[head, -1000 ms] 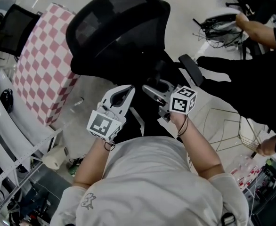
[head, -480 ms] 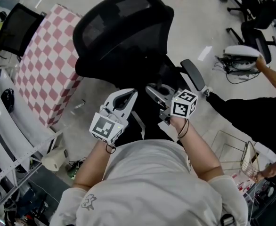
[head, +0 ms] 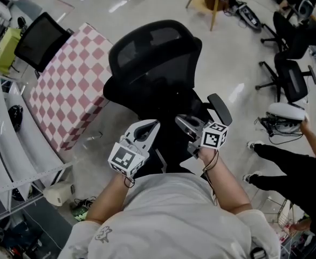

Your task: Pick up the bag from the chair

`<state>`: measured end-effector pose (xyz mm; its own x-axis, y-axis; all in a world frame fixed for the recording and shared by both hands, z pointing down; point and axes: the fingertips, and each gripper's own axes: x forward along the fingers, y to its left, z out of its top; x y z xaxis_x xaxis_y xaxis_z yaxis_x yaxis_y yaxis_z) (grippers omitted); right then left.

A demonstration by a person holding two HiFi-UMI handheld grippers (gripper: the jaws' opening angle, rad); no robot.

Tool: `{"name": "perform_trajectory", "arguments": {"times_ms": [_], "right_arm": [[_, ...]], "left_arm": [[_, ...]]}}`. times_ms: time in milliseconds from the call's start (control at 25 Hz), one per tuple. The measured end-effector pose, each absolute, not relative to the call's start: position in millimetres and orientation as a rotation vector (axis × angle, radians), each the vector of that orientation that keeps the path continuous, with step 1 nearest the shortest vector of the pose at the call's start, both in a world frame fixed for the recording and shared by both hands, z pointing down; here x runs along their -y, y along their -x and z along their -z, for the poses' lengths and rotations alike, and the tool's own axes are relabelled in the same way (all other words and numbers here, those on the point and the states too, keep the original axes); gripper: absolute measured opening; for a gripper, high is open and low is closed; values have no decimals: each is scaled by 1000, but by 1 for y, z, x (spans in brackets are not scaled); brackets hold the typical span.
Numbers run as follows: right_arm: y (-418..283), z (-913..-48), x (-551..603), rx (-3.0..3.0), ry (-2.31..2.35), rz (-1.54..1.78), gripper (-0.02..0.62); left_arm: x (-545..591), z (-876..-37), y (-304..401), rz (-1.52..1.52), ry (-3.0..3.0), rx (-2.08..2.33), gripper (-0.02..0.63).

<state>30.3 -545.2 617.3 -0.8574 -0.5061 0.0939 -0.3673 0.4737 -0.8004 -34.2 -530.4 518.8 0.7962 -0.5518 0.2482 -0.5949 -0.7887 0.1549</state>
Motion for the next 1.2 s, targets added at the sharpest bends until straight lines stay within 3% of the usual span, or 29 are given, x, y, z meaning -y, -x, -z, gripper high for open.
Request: {"name": "perform_trajectory", "arguments": {"times_ms": [1200], "right_arm": [[-72,-467,417,-2556,682,1068,32]], "left_arm": [[400,-427,60,-201,-2898,1127,12]]}}
